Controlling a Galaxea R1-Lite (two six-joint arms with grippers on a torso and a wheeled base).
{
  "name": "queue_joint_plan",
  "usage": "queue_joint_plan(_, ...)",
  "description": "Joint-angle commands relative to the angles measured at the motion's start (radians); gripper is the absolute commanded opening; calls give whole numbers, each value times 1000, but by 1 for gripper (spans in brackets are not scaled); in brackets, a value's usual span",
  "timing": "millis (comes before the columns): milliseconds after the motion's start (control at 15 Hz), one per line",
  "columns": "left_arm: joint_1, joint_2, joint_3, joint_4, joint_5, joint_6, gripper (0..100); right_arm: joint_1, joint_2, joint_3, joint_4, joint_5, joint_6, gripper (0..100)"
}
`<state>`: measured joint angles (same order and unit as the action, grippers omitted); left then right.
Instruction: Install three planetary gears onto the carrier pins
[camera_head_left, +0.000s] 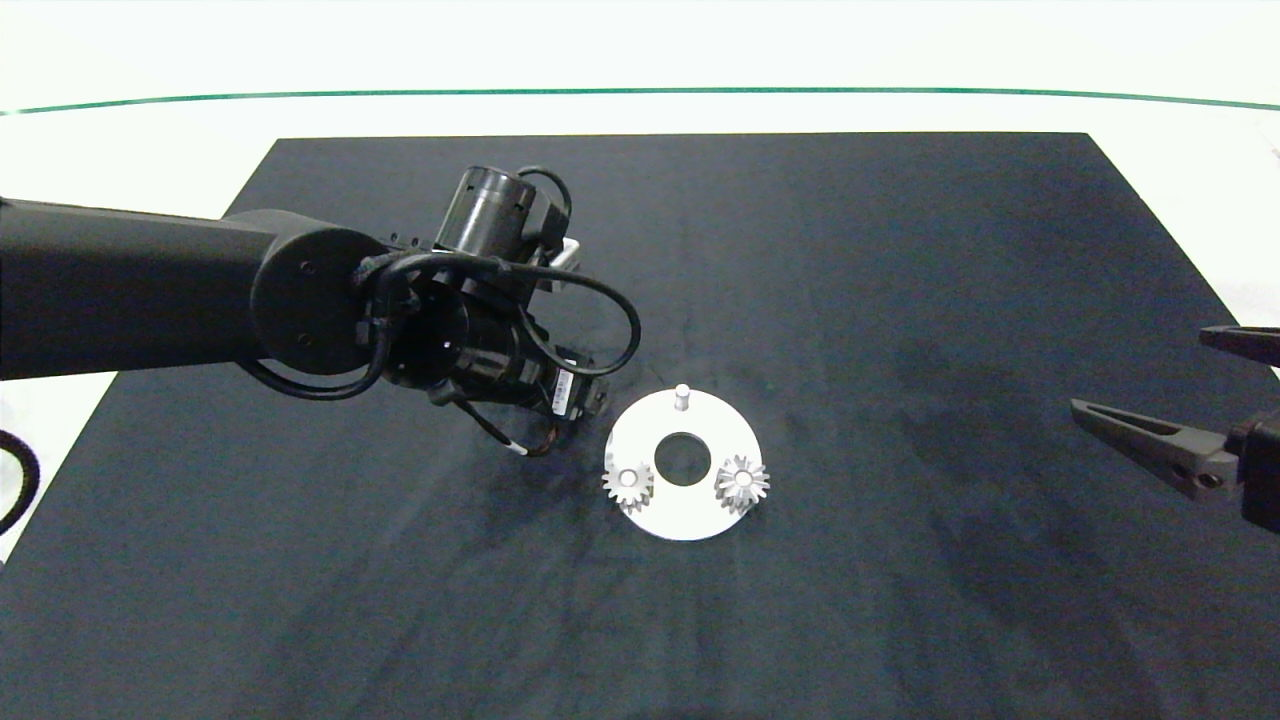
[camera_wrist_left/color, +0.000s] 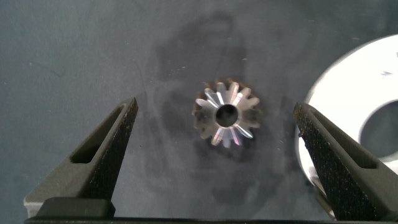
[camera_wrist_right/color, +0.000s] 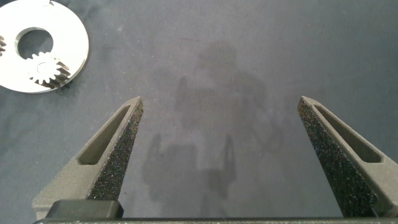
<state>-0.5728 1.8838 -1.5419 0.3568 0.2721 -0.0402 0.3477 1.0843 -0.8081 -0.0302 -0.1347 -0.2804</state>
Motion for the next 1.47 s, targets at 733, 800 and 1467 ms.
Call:
queue_joint_plan(733, 11, 24, 49, -78, 1, -32, 86, -1, 2, 0, 0, -2, -2, 100)
queue_joint_plan(800, 10, 24, 49, -79, 1, -32, 84, 1, 3, 0, 0, 0, -2, 100)
queue_joint_plan(1467, 11, 15, 51, -76, 2, -32, 63, -1, 3, 0, 0, -2, -3, 100)
